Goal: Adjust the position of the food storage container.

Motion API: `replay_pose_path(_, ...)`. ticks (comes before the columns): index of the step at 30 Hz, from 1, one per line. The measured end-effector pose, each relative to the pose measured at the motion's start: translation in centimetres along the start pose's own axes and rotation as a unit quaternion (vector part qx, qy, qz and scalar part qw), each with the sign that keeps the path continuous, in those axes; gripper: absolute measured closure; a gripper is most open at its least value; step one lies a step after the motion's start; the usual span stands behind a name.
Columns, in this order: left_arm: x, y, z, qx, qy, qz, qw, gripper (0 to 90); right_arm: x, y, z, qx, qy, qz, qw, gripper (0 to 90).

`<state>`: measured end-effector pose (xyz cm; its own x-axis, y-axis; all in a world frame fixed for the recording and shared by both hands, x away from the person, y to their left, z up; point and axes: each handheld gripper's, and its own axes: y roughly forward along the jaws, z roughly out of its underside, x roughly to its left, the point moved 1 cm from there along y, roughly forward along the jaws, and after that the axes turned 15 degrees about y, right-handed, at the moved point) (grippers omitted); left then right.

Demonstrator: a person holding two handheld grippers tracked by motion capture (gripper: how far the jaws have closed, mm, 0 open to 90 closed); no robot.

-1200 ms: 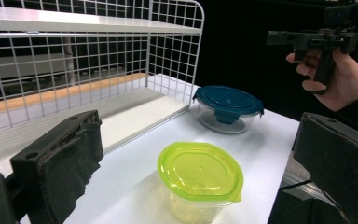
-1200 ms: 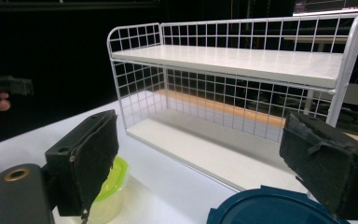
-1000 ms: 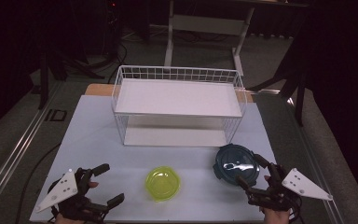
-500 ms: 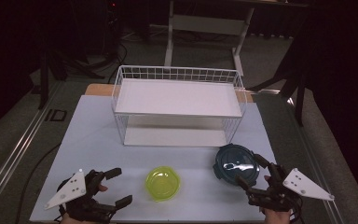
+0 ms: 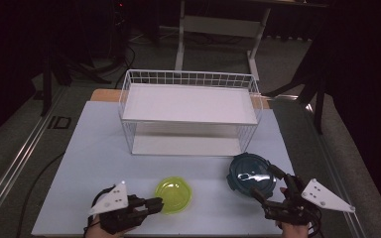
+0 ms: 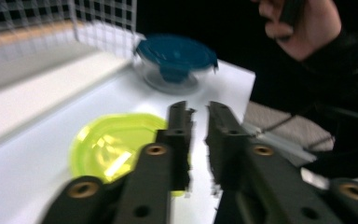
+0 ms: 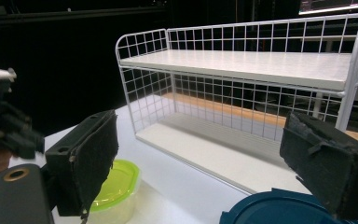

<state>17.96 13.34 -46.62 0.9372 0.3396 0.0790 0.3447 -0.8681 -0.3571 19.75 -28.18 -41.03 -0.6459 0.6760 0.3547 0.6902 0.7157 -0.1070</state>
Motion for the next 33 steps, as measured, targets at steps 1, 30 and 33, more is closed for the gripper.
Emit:
replay_pose_path(1,0.0,0.0,0.0,0.000,0.000,0.000,1.0000,84.1,0.0,0.0,0.0,0.000,0.000,0.000,1.0000,10.9)
replay_pose_path(30,-1.1,6.4,1.2,0.126,-0.038,0.017,0.9912,89.4,-0.4,0.0,0.3,0.012,0.010,-0.010,0.9998,11.1)
replay_pose_path(33,-0.9,6.2,1.4,0.133,-0.039,0.006,0.9903,89.4,-0.5,-0.1,0.3,0.013,0.010,-0.011,0.9998,11.1)
